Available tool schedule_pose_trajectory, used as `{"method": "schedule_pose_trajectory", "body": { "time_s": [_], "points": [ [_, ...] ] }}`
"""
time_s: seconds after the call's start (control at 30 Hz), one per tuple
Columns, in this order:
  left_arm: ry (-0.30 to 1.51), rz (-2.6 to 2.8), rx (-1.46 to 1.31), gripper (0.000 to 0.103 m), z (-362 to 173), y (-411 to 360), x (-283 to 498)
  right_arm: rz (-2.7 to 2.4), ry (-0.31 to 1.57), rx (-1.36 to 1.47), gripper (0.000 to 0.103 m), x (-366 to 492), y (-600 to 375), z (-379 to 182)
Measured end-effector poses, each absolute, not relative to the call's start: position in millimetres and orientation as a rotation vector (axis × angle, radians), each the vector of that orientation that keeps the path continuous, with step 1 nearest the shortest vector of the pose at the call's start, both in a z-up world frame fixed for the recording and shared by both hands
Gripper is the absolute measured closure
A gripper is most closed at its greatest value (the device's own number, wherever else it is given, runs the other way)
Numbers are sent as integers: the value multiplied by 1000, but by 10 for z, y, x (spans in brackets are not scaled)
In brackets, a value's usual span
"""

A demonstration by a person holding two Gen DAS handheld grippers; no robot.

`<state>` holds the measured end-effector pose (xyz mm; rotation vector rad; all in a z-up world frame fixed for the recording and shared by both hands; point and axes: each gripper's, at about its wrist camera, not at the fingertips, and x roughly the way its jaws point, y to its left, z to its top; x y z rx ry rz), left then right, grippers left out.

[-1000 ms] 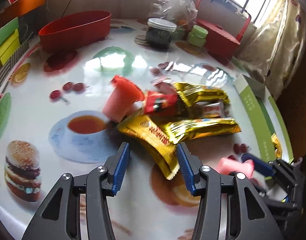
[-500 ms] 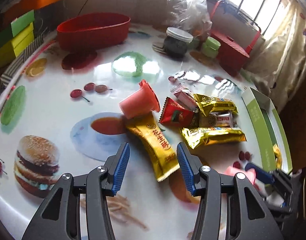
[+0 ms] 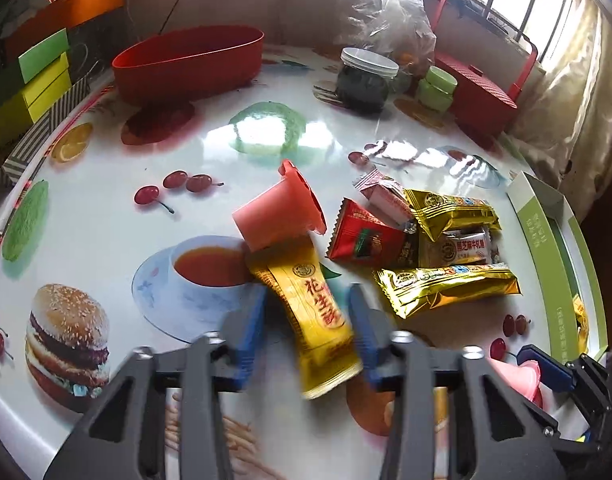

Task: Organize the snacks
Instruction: 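Close the left tool on the yellow peanut-candy packet and lift it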

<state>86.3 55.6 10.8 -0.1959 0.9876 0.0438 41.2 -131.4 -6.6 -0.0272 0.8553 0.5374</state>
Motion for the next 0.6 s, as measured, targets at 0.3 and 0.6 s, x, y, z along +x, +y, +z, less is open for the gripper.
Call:
{"method": "schedule_pose_trajectory", "body": {
  "time_s": [0.3,0.6],
  "points": [
    [947,23,-168,80,178,558,739,519,847,-8,63,409,-1370,-49],
    [901,-31,-176,80,379,474,640,514,824,2,64,359,-1401,20]
  ]
}}
